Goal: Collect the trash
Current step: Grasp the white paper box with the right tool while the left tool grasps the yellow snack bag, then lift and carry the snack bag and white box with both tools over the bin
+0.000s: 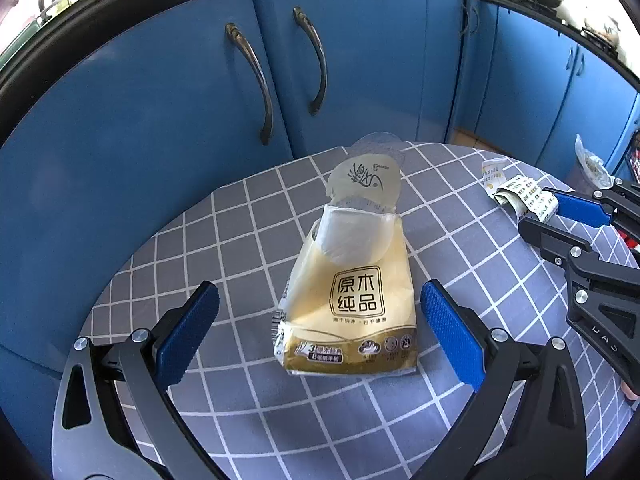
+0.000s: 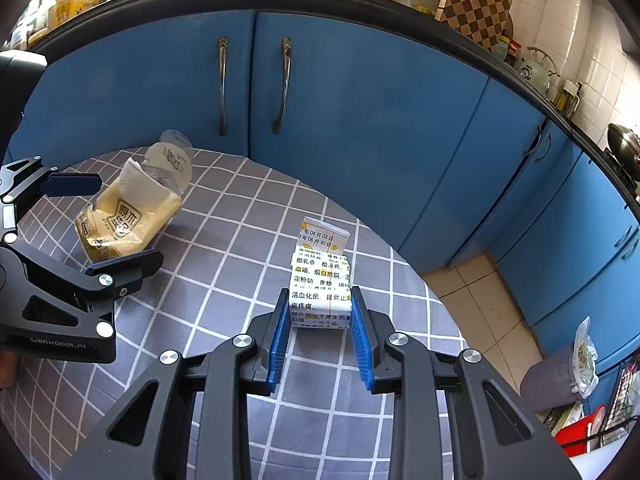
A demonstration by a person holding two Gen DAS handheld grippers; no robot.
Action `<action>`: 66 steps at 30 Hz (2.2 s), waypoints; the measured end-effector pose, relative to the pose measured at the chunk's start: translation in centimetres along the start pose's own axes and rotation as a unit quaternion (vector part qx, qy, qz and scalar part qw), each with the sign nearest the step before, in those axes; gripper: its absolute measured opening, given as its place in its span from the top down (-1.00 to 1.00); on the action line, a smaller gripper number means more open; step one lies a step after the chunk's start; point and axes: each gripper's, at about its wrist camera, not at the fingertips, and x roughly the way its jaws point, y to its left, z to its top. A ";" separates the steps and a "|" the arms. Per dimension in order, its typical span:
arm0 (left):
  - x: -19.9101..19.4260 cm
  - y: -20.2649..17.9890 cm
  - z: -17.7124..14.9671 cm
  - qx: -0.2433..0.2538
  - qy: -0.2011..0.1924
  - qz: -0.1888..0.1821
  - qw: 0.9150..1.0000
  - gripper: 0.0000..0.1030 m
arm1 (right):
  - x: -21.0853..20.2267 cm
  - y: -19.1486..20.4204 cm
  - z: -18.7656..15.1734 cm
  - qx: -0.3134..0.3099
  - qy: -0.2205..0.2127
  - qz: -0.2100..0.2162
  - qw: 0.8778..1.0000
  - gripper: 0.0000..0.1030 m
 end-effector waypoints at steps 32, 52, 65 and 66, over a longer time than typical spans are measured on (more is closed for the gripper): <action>-7.4 -1.2 -4.2 0.007 -0.014 -0.020 1.000 -0.01 | -8.6 1.0 -3.6 -0.007 -0.011 -0.007 1.000 0.45; -14.1 -8.1 -7.5 0.057 -0.027 -0.026 0.998 -0.01 | -17.0 -0.8 -9.6 0.010 -0.023 -0.032 0.999 0.45; -16.4 -16.2 -6.3 0.118 -0.044 -0.050 0.991 -0.01 | -20.5 -6.7 -14.2 0.062 -0.024 -0.053 0.996 0.45; -16.5 -16.9 -6.3 0.123 -0.044 -0.052 0.990 -0.01 | -20.7 -7.4 -14.7 0.068 -0.023 -0.056 0.996 0.45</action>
